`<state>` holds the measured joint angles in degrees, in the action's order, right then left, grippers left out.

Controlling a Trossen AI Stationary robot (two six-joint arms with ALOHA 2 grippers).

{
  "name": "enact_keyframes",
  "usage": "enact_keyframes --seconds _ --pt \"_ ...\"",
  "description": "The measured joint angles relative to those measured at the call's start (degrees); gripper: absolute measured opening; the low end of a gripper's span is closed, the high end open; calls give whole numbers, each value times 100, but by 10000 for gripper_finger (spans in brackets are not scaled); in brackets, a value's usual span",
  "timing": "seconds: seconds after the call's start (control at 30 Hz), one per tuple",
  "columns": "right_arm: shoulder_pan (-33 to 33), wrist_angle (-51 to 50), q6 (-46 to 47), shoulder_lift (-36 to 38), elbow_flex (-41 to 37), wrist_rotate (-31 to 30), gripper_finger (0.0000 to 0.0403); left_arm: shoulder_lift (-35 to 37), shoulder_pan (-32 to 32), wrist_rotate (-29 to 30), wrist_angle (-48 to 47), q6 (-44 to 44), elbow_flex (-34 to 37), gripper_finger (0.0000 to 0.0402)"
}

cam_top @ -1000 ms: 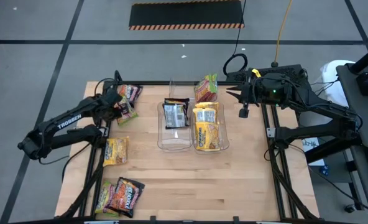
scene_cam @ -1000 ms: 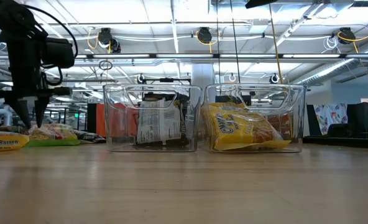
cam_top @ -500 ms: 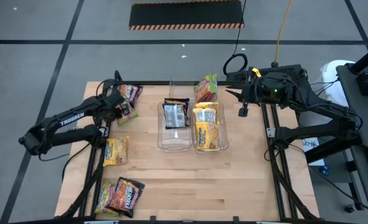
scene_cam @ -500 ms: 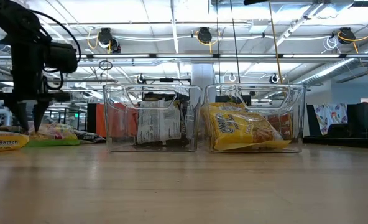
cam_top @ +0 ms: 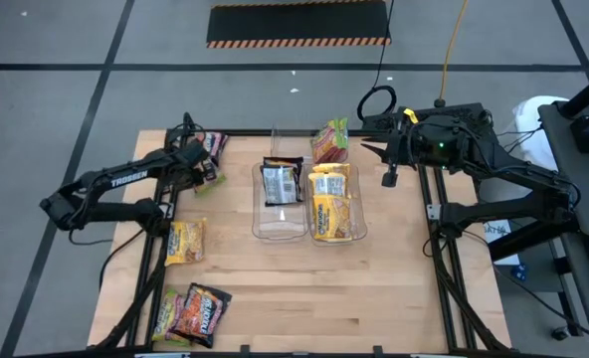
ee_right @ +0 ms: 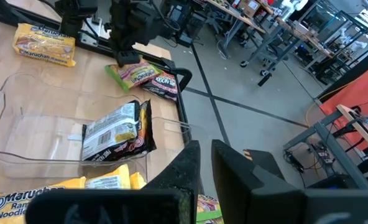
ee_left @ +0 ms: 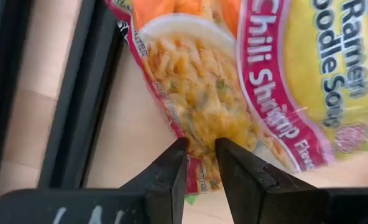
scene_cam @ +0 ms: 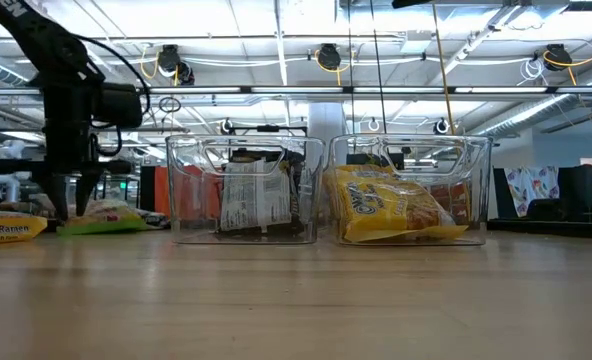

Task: Sort Maruchan noodles
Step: Put the green noodle pack into the top transparent bin

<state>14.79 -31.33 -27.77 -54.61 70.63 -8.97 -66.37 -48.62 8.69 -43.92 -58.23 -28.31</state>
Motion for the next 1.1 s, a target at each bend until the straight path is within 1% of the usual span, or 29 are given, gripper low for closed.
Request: enact_keyframes --seconds 0.2,0.27,0.4,0.43,0.6,0.73,0.93,1.1 --pt "0 -2 -35 0 0 0 36 -271 0 60 64 129 21 91" --pt "2 -4 -39 0 0 0 36 -293 0 56 89 139 19 76" --pt "0 -2 -174 0 0 0 36 -259 -1 34 100 305 31 20" --pt "0 -2 -184 0 0 0 36 -257 -2 34 98 331 32 12" --pt "0 0 -186 0 0 0 36 -236 42 8 82 389 38 5" --pt "0 2 -186 0 0 0 36 -73 197 -59 55 413 59 4" --pt "0 4 -162 0 0 0 36 473 452 -412 -53 379 80 2" --pt "0 4 -154 0 0 0 36 954 689 -433 -252 261 78 1"
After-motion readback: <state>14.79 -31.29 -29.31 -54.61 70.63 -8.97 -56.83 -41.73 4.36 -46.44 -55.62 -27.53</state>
